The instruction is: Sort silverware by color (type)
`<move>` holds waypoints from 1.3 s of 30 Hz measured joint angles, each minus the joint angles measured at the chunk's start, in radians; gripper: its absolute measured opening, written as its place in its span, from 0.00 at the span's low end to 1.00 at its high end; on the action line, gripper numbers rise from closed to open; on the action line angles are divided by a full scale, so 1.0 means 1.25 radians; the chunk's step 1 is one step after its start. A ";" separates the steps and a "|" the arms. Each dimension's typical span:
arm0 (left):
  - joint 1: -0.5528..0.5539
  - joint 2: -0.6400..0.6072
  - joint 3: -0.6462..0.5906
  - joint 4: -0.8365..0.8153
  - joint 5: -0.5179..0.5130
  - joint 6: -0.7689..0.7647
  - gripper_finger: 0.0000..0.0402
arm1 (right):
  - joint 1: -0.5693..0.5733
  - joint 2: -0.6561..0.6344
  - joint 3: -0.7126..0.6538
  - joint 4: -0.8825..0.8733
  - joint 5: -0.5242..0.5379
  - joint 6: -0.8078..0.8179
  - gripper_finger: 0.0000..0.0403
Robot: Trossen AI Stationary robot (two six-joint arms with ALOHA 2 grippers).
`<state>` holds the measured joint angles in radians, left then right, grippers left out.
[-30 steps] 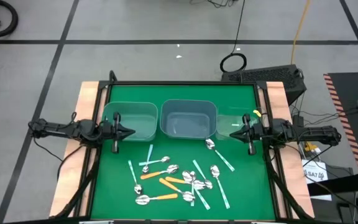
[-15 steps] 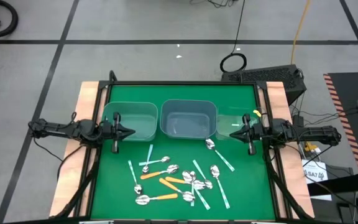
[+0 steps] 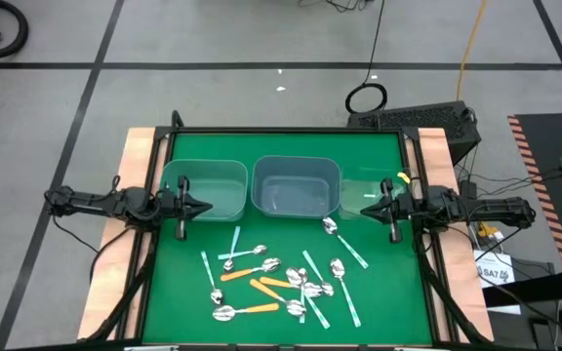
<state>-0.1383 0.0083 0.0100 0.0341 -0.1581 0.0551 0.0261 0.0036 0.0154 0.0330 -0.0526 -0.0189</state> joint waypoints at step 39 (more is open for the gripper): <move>0.000 0.000 0.000 0.000 0.000 0.000 0.04 | 0.000 0.001 0.000 0.001 0.020 -0.009 0.02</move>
<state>-0.1380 0.0086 0.0098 0.0341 -0.1581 0.0548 0.0261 0.0048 0.0153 0.0341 -0.0277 -0.0303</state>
